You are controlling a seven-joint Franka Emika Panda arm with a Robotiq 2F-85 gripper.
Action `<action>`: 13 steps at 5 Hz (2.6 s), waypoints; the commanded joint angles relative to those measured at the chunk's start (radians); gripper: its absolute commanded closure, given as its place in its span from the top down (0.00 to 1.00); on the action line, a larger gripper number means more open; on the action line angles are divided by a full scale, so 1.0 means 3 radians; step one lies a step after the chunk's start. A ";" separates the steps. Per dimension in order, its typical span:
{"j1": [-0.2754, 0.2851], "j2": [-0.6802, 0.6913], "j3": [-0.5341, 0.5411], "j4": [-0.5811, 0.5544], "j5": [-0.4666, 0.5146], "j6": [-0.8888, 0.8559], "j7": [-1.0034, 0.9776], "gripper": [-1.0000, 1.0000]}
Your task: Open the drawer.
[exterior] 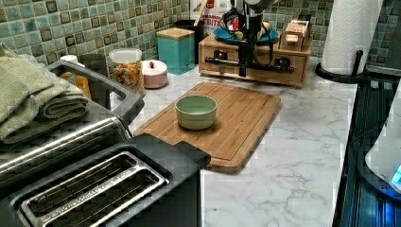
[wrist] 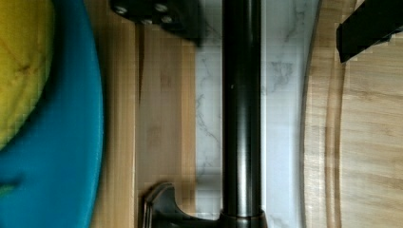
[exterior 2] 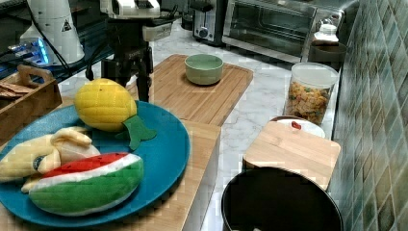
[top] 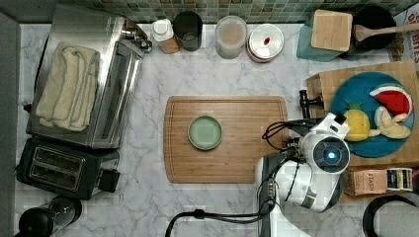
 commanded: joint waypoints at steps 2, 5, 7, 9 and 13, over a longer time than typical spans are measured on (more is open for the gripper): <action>0.0149 0.0035 0.0033 -0.0145 0.0222 0.0109 0.0265 1.00; 0.0165 0.0344 0.0231 0.0152 0.0481 -0.0034 0.0011 1.00; 0.0269 0.0361 0.0453 0.0000 0.0783 0.0148 -0.0139 1.00; 0.0802 -0.0206 0.0727 -0.0439 0.0759 -0.0163 0.0797 1.00; 0.0758 -0.0651 0.1399 -0.0880 0.1260 -0.0081 0.0383 1.00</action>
